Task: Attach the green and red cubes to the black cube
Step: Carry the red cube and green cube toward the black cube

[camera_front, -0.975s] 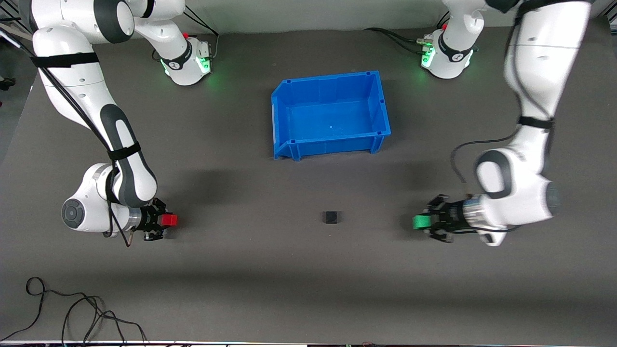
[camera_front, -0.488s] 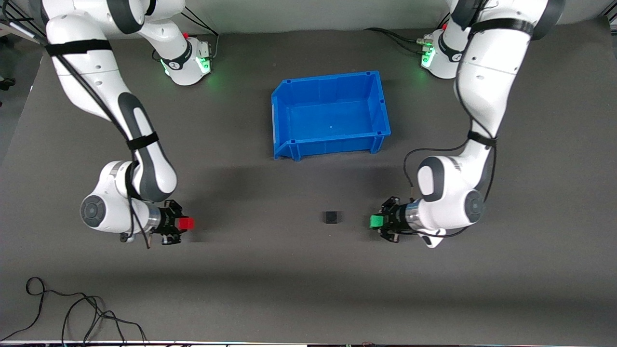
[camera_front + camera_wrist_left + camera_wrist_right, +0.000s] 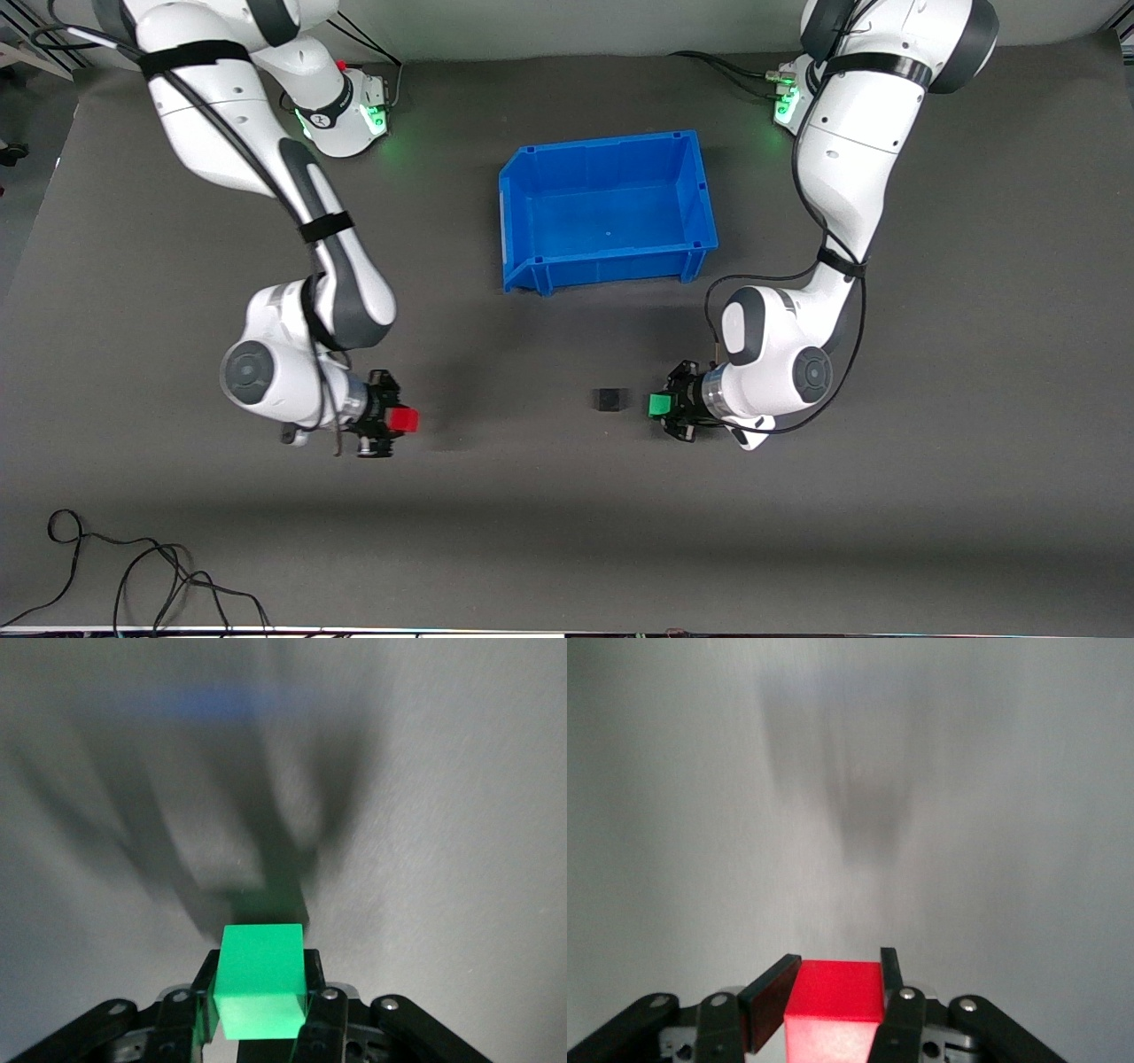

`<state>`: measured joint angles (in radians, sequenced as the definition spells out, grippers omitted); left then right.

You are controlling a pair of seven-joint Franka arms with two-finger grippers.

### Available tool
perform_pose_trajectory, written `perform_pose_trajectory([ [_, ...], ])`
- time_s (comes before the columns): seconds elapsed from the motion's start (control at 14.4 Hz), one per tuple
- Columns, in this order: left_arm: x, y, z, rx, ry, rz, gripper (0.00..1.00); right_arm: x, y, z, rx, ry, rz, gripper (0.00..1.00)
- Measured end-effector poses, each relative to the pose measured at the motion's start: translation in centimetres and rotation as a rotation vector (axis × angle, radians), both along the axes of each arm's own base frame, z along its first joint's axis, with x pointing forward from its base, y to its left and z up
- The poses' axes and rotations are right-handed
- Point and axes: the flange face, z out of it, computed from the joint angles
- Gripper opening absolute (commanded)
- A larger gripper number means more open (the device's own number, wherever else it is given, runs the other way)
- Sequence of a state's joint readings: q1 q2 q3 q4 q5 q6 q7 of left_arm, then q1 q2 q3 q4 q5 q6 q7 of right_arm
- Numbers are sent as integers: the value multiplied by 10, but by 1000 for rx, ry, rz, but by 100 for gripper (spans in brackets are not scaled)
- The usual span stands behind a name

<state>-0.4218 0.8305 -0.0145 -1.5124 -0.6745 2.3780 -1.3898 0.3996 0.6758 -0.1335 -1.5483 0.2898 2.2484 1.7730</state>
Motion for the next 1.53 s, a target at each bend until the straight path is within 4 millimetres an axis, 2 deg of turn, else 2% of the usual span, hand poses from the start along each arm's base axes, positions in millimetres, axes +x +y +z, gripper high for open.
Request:
perform_pose_trajectory([
  [0.21,-3,-13,0,5,-6,36,24,-2,37,-2,4,-8,-12,0],
  [0.49,-9,-31,-1,11,-5,101,25,-7,94,-15,7,-17,-11,0],
  [0.84,-18,-52,1,11,7,128,27,-12,144,-35,15,-58,19,0],
  [1.05,-19,-61,7,4,9,157,29,-22,170,-51,19,-74,18,0],
  [1.25,-15,-67,13,-7,-5,226,35,-31,196,-54,30,-93,21,0],
  [1.39,-17,-71,9,-9,-18,244,36,-35,206,-56,37,-108,24,0],
  [1.53,-18,-75,3,-10,-28,251,45,-40,215,-60,38,-109,28,0],
])
